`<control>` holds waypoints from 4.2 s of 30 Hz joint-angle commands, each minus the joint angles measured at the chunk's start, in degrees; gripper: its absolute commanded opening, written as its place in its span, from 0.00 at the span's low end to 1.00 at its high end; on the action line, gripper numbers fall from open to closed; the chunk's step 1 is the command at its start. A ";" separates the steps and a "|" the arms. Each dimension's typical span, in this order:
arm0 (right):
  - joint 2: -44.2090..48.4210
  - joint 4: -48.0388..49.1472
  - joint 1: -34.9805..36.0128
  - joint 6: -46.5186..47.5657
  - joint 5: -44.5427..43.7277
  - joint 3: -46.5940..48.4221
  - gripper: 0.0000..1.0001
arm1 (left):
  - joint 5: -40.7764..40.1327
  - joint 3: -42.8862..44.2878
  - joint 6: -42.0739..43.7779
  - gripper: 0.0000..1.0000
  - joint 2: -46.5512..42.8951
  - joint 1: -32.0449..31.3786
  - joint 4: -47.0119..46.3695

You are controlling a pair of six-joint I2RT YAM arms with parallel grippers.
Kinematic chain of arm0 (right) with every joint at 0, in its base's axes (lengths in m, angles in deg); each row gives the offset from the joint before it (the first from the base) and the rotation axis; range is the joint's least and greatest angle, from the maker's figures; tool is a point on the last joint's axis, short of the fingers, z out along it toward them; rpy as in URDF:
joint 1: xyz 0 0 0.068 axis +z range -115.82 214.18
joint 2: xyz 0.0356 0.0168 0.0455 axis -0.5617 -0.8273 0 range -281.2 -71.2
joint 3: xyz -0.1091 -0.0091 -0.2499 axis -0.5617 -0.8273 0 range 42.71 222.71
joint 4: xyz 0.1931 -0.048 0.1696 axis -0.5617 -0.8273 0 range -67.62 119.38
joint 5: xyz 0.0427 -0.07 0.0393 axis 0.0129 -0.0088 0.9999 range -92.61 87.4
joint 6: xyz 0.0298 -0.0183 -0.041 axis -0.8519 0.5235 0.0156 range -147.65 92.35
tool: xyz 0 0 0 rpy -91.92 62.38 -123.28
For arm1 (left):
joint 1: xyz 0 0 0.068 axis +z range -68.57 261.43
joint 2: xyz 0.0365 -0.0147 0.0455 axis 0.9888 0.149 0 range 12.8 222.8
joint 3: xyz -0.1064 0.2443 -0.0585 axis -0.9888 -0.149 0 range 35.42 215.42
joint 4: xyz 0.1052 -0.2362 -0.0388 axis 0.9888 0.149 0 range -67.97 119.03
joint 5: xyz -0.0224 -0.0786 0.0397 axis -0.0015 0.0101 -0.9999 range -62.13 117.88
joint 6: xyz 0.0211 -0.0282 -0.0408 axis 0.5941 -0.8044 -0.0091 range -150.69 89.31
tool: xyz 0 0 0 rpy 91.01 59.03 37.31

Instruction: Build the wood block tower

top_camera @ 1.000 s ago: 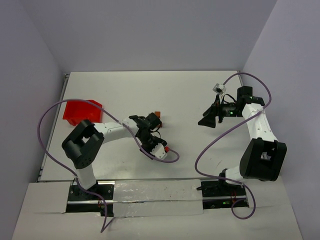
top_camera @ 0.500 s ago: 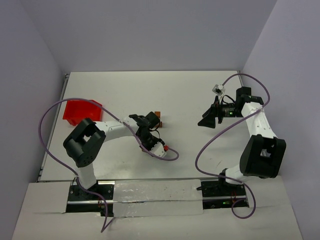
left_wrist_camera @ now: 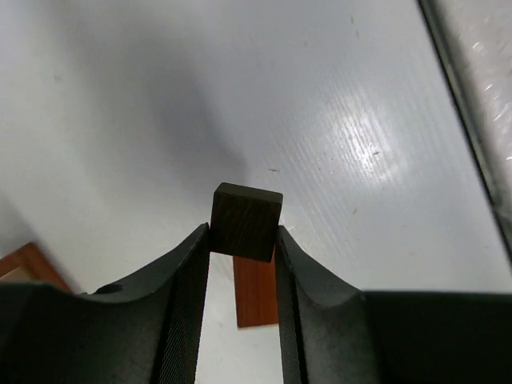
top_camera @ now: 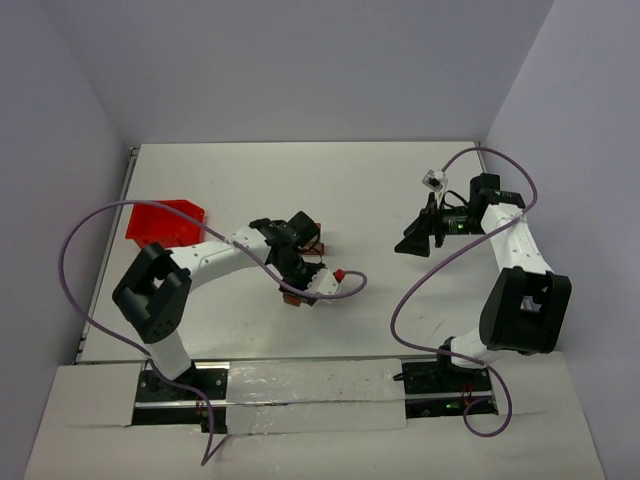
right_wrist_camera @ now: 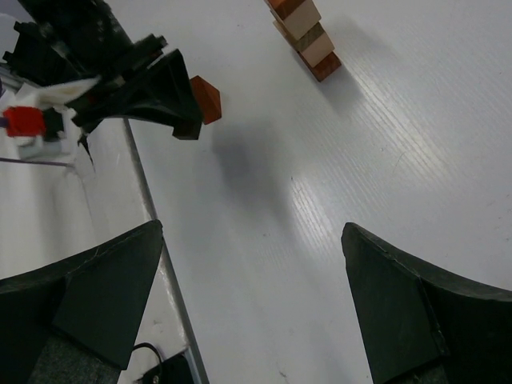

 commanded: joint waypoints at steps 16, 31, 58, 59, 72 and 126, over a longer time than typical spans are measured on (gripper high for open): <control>1.64 4.95 4.88 -3.81 -5.28 0.55 1.00 | 11.74 15.09 -14.14 0.00 -9.48 26.13 6.20; 2.09 10.36 6.49 -9.67 -10.71 -0.26 1.00 | 3.27 17.70 -22.60 0.03 -1.60 26.23 -4.60; 1.92 10.80 7.56 -11.59 -12.83 0.27 1.00 | -12.02 19.81 -28.67 0.10 4.89 16.14 -7.58; 1.92 10.80 7.54 -11.61 -12.89 0.27 1.00 | -12.18 19.81 -28.74 0.09 4.91 16.05 -7.59; 1.83 10.80 7.80 -11.61 -12.99 0.27 1.00 | -11.16 21.31 -28.41 0.10 5.52 14.89 -6.36; 1.22 10.92 8.42 -12.04 -13.69 0.62 1.00 | -8.79 22.91 -26.91 0.26 7.81 13.66 -3.96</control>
